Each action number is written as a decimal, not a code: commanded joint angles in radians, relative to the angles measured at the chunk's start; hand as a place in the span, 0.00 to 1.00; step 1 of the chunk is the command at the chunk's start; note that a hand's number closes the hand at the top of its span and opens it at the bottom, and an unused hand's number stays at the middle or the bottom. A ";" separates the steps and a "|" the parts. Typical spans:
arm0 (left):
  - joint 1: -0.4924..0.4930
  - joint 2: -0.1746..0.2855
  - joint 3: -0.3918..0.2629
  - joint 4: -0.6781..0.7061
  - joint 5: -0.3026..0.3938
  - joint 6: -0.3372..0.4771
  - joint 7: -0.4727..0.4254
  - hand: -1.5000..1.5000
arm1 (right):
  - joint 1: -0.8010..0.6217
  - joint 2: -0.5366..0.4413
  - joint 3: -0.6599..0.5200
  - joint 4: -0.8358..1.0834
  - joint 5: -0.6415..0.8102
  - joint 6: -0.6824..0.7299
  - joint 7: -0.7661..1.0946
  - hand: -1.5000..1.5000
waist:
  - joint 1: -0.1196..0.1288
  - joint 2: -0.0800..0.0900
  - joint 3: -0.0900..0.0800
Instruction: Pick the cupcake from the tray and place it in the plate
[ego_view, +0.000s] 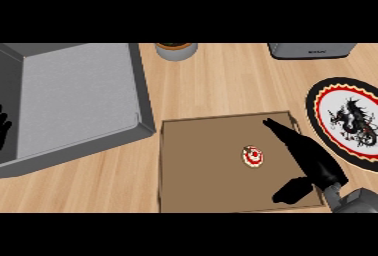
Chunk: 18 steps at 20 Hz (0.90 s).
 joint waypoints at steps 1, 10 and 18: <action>0.003 -0.173 -0.172 0.052 0.033 -0.022 0.006 0.50 | -0.006 0.002 0.025 -0.012 0.003 0.044 0.061 0.00 | -0.023 0.021 -0.035; -0.011 -0.190 -0.152 0.072 0.005 -0.043 0.020 0.50 | -0.074 0.061 0.050 0.020 0.013 0.087 0.105 0.00 | -0.029 0.027 -0.034; -0.023 -0.198 -0.141 0.034 -0.018 -0.061 0.064 0.50 | -0.109 0.111 0.038 0.062 0.005 0.096 0.149 0.00 | -0.033 0.024 -0.033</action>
